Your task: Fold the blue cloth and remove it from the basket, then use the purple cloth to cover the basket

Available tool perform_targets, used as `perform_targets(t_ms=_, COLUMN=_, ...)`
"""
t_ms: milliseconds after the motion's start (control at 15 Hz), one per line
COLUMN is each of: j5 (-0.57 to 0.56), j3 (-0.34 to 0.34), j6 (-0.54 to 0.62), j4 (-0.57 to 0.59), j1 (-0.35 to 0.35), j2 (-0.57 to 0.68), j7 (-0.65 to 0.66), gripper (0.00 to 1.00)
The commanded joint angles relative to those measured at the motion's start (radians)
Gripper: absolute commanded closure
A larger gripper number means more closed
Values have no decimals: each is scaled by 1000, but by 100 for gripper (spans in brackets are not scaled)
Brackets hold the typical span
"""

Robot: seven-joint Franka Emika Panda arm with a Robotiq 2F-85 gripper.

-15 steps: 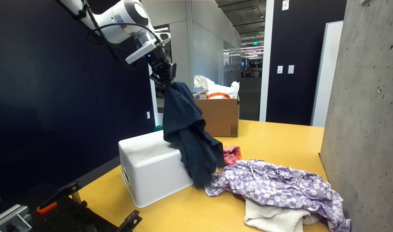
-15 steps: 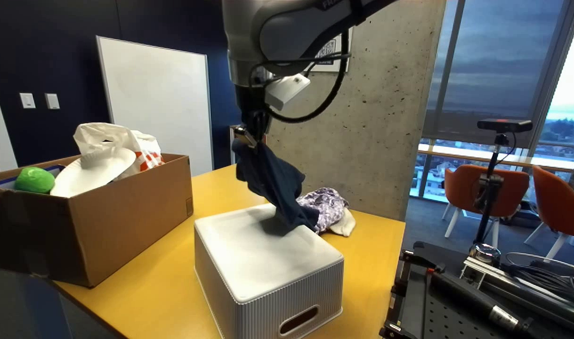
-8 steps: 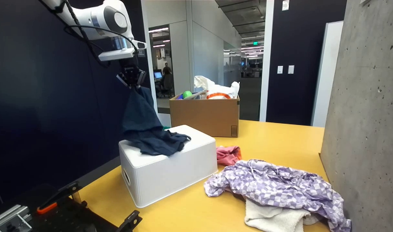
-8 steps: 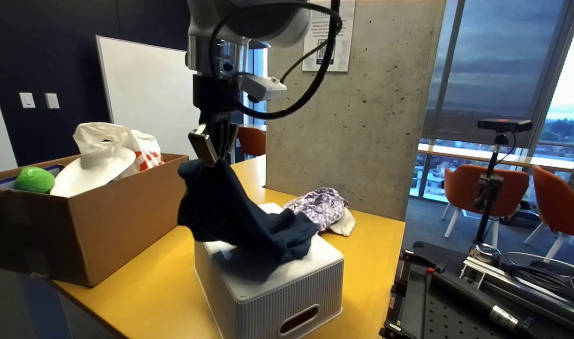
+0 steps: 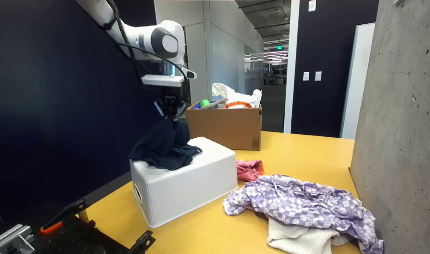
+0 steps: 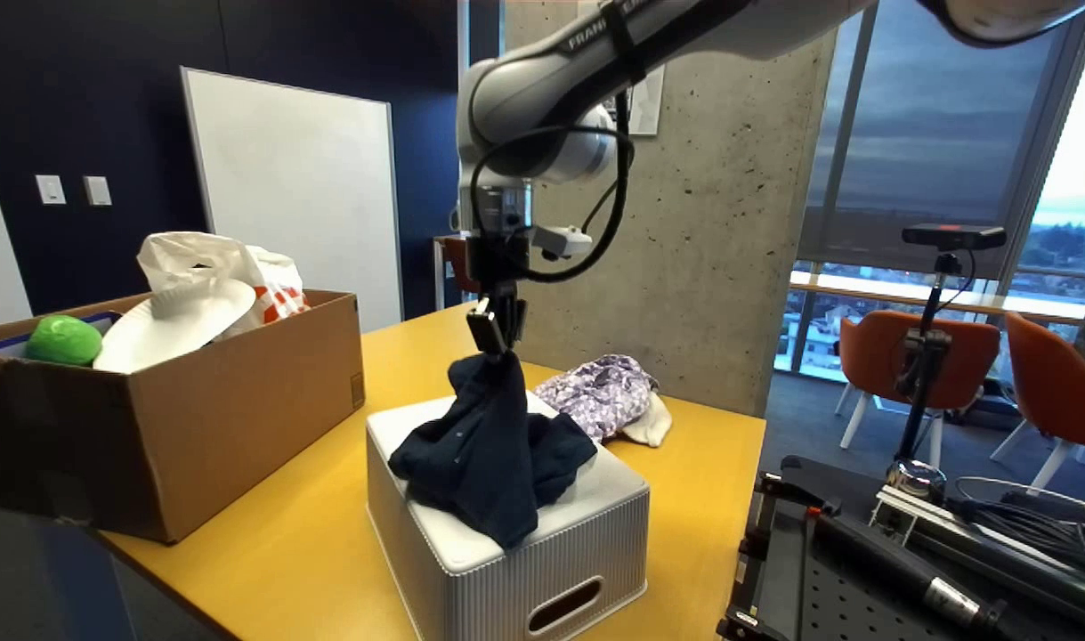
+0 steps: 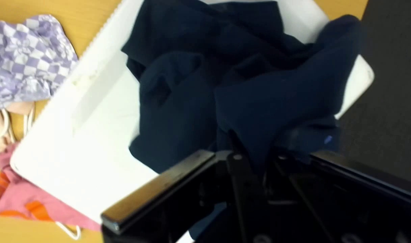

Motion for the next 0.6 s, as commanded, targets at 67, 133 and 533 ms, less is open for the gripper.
perform_targets(t_ms=67, j5=-20, j3=-29, j6=-38, j4=85, j1=6, j2=159, j7=-4, gripper=97)
perform_targets(t_ms=133, j5=-32, j3=-29, j6=-41, j4=94, j1=19, j2=180, j7=4, gripper=97)
perform_targets(t_ms=533, j5=-163, j3=-65, j6=-70, j4=43, j1=132, j2=118, j7=129, gripper=58)
